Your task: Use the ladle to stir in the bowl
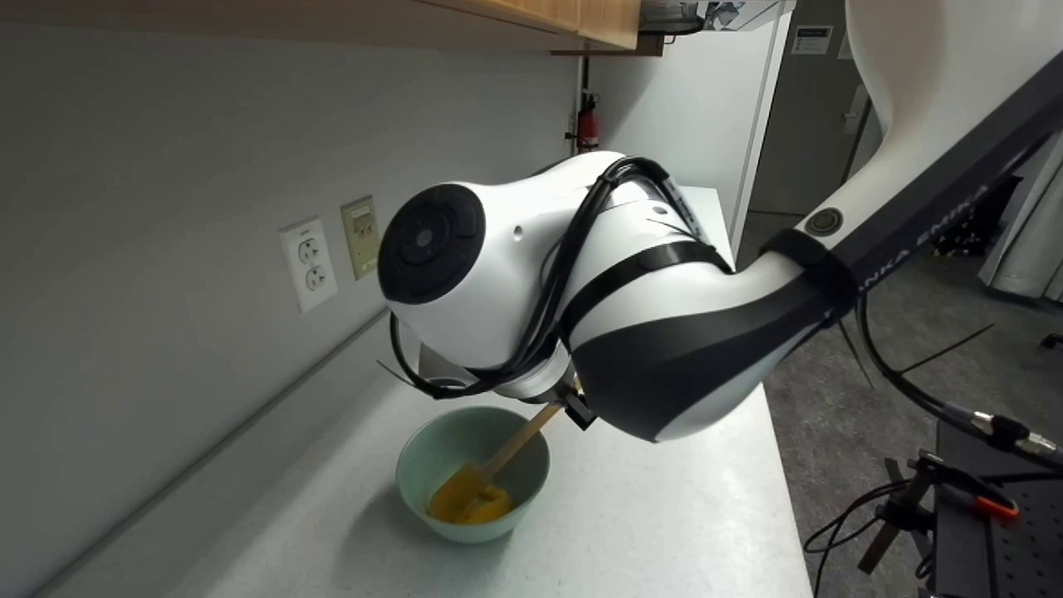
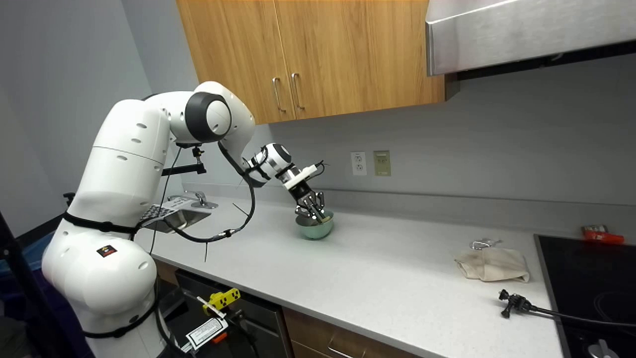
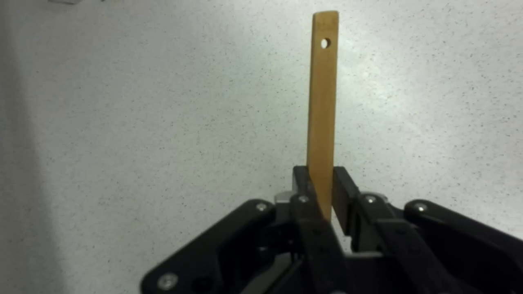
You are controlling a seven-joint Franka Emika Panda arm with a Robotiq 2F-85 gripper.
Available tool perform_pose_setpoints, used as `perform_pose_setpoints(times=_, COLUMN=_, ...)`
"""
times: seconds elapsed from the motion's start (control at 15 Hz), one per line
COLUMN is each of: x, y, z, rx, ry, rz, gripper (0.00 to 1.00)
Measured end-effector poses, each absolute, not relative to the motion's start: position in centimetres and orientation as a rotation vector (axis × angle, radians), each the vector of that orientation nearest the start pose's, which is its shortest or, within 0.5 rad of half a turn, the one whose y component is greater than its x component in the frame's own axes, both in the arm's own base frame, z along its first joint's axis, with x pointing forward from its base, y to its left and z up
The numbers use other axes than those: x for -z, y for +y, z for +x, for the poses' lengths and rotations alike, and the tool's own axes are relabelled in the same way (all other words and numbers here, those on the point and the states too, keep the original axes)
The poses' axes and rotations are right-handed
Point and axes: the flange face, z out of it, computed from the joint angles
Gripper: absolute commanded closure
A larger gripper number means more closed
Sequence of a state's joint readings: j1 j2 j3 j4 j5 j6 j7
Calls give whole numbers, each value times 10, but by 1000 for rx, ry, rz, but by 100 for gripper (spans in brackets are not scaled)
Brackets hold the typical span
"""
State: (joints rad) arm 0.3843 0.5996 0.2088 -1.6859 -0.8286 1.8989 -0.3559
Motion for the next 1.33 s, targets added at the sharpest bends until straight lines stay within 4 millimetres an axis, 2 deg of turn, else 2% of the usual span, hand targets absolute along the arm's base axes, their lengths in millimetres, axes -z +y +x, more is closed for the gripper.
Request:
perform_pose_setpoints(times=0.6, x=-262, y=294, z=580, rx=455, ry=1513, rz=1840, gripper=96)
perform_pose_setpoints(times=1.07, x=-270, y=287, z=592, rx=408, ry=1474, rz=1671, gripper=96)
perform_pose_setpoints(times=1.33, x=-265, y=292, z=591, rx=395, ry=1473, rz=1635, gripper=96)
